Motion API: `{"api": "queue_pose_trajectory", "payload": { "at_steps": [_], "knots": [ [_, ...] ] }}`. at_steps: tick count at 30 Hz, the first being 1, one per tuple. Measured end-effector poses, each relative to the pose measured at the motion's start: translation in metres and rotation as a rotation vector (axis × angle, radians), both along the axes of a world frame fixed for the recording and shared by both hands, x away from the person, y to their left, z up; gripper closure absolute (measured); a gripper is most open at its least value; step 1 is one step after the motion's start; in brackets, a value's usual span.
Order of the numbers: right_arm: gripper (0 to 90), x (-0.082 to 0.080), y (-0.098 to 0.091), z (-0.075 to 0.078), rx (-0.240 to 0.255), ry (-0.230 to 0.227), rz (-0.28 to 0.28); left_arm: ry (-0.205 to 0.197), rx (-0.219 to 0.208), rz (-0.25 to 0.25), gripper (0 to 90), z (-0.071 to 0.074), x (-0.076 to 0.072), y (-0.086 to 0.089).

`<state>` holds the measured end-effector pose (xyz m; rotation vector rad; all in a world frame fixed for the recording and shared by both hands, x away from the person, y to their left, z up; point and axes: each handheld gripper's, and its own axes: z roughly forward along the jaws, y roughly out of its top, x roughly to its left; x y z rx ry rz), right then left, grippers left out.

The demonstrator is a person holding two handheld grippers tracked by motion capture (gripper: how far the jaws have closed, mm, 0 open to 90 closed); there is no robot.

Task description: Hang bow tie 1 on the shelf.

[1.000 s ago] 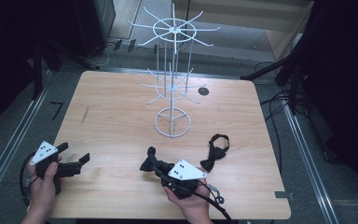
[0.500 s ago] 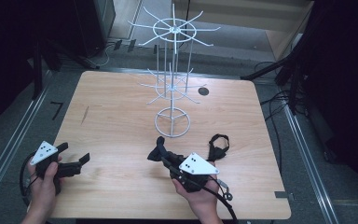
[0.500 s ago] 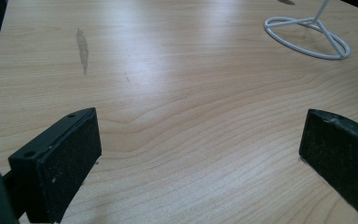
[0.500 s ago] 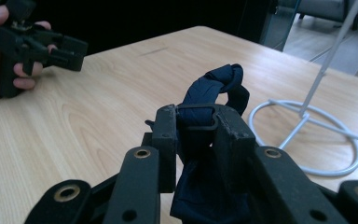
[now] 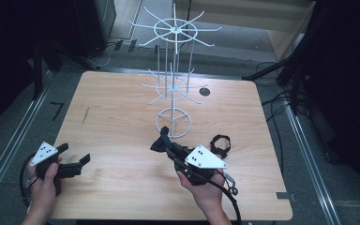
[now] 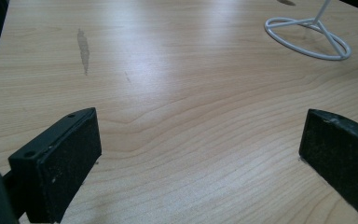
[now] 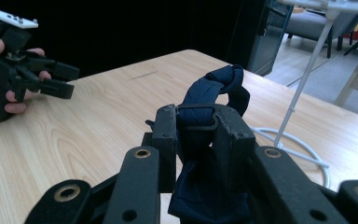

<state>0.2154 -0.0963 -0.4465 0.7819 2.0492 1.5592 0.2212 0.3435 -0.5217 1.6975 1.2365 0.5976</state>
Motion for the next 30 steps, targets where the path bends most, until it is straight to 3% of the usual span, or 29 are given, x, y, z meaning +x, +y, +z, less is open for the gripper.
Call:
{"api": "queue_pose_trajectory", "payload": {
  "at_steps": [30],
  "knots": [
    [72.2,0.013,-0.008,0.043,0.048,-0.099,-0.008,0.001,0.0,-0.002,0.0,0.0,0.0,0.0]
  ]
}}
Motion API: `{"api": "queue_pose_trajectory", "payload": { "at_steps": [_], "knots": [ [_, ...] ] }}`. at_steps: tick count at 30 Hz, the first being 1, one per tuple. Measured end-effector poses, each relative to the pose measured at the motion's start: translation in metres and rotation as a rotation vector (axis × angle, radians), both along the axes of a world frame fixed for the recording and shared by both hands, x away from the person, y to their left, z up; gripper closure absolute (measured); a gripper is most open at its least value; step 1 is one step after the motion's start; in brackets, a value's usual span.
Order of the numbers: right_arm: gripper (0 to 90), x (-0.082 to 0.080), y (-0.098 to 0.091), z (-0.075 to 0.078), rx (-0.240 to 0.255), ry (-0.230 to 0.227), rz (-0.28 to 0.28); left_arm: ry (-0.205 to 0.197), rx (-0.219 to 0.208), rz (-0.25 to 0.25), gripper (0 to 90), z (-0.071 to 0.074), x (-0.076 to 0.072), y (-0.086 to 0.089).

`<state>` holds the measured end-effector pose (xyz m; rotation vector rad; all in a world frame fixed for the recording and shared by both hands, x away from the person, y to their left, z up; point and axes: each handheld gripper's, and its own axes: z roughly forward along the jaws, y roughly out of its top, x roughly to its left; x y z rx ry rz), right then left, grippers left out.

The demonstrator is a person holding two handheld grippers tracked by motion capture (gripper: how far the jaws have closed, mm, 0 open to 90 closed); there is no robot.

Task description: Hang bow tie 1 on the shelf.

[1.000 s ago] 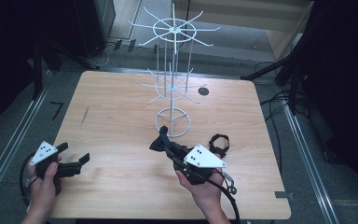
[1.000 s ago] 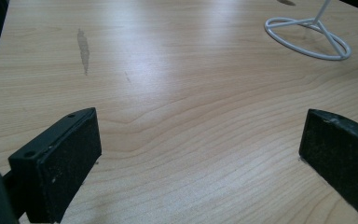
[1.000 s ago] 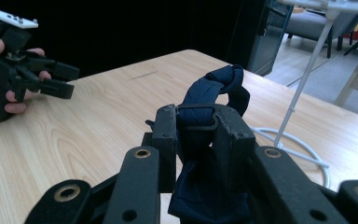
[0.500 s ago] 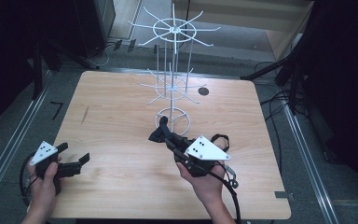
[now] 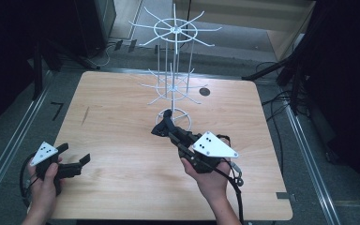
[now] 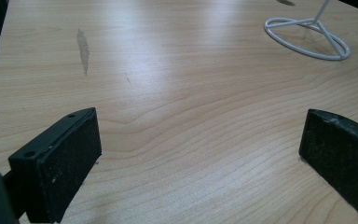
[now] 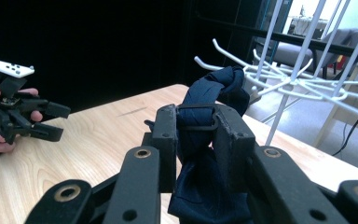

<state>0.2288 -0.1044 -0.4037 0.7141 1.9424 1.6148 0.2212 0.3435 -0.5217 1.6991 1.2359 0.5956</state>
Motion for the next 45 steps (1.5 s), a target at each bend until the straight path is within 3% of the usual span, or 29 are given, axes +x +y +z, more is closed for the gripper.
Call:
{"api": "queue_pose_trajectory", "payload": {
  "at_steps": [14,26,35,45],
  "knots": [
    [72.3,0.005,-0.003,0.016,0.006,-0.026,-0.004,0.0,-0.002,-0.001,0.0,0.0,0.0,0.0],
    [72.3,0.013,-0.015,0.017,0.014,-0.027,-0.037,0.0,-0.001,-0.001,0.0,0.0,0.0,0.0],
    [72.2,0.024,-0.023,0.006,0.035,0.037,-0.075,-0.002,0.0,0.0,0.0,0.0,0.0,0.0],
    [72.3,0.04,-0.02,-0.005,0.032,0.084,-0.1,-0.003,0.0,0.0,0.0,0.0,0.0,0.0]
  ]
}}
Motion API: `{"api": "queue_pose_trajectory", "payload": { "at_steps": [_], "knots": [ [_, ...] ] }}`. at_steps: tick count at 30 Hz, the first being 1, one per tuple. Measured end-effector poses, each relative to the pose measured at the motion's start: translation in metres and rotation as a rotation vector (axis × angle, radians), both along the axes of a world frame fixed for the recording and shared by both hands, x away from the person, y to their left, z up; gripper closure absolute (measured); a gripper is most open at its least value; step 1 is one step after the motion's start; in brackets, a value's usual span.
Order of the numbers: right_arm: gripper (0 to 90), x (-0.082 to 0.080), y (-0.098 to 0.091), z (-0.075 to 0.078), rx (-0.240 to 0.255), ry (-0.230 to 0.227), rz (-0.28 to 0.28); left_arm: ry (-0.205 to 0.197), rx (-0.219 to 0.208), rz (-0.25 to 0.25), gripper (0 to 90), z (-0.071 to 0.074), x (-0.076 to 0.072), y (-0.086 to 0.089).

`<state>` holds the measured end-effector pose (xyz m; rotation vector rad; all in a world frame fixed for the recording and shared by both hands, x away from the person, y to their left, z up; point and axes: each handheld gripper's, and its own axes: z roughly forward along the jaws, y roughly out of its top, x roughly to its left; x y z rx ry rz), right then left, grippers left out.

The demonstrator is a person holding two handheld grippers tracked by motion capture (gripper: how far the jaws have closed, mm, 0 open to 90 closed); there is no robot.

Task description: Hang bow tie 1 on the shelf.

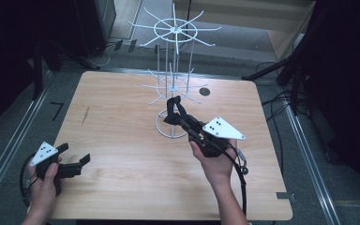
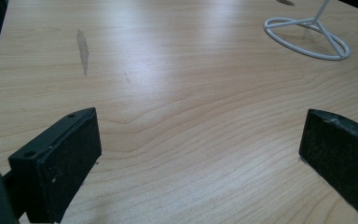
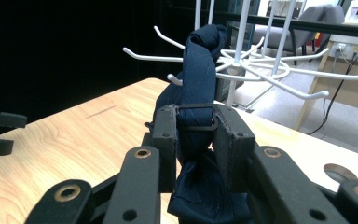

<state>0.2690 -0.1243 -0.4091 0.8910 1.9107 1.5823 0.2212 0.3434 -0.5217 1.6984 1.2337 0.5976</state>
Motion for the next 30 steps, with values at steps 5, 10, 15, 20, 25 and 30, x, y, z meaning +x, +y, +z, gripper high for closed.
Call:
{"api": "queue_pose_trajectory", "payload": {
  "at_steps": [5,10,15,20,25,30],
  "knots": [
    [72.3,0.009,0.004,-0.005,0.0,0.024,-0.017,-0.001,-0.002,0.0,0.0,0.0,0.0,0.0],
    [72.3,0.018,0.009,-0.013,-0.007,0.056,-0.032,-0.001,-0.002,-0.001,0.0,0.0,0.0,0.0],
    [72.3,0.026,0.011,-0.022,-0.005,0.086,-0.044,-0.003,-0.001,-0.003,0.0,0.0,0.0,0.0],
    [72.6,0.032,0.011,-0.027,-0.008,0.103,-0.057,-0.003,0.0,-0.006,0.0,0.0,0.0,0.0],
    [72.6,0.037,0.01,-0.031,-0.004,0.111,-0.063,-0.004,-0.005,-0.013,0.0,0.0,0.001,0.0],
    [72.6,0.04,0.013,-0.035,0.001,0.118,-0.064,-0.005,-0.006,-0.017,0.0,0.0,0.0,0.0]
  ]
}}
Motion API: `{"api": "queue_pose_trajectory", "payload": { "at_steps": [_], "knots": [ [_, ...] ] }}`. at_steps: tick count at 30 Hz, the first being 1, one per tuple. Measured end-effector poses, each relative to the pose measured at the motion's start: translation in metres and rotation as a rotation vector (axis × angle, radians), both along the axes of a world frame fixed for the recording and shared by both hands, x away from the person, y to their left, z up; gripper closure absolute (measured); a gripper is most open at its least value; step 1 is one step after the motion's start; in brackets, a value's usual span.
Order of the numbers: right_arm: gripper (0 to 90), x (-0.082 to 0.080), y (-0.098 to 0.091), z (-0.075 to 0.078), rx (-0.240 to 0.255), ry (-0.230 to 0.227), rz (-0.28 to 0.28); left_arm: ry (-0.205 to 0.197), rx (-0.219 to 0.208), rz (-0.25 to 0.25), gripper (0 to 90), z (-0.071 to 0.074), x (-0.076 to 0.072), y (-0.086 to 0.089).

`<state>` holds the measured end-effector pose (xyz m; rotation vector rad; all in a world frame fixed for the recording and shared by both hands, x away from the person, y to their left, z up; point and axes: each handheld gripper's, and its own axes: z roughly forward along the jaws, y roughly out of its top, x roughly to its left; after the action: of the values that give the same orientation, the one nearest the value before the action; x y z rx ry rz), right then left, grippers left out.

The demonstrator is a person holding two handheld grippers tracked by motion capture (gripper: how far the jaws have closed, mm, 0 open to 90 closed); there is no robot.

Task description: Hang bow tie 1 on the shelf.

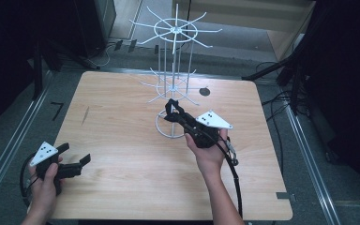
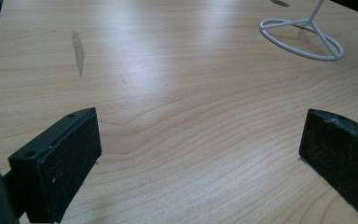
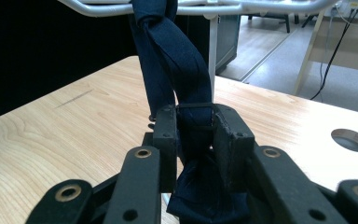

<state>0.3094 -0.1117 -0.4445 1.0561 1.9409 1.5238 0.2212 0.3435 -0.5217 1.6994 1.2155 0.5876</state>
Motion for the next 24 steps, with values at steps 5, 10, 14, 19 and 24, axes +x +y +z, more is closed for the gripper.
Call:
{"api": "queue_pose_trajectory", "payload": {
  "at_steps": [5,10,14,19,24],
  "knots": [
    [72.4,0.002,0.002,-0.008,-0.006,0.006,-0.004,-0.005,-0.008,-0.001,0.0,0.0,-0.001,0.0],
    [69.3,0.001,-0.002,-0.016,0.005,0.01,-0.014,0.005,-0.004,-0.002,0.0,0.0,0.001,0.0],
    [49.9,-0.003,-0.01,-0.018,0.013,-0.015,-0.034,0.008,-0.001,0.0,0.0,0.0,0.001,0.0],
    [36.1,-0.012,-0.021,-0.017,0.006,-0.021,-0.067,0.008,-0.001,0.0,0.0,0.0,0.001,0.0],
    [30.3,-0.021,-0.031,-0.014,0.019,-0.012,-0.055,0.002,-0.002,0.004,0.0,0.0,0.0,0.0]
  ]
}}
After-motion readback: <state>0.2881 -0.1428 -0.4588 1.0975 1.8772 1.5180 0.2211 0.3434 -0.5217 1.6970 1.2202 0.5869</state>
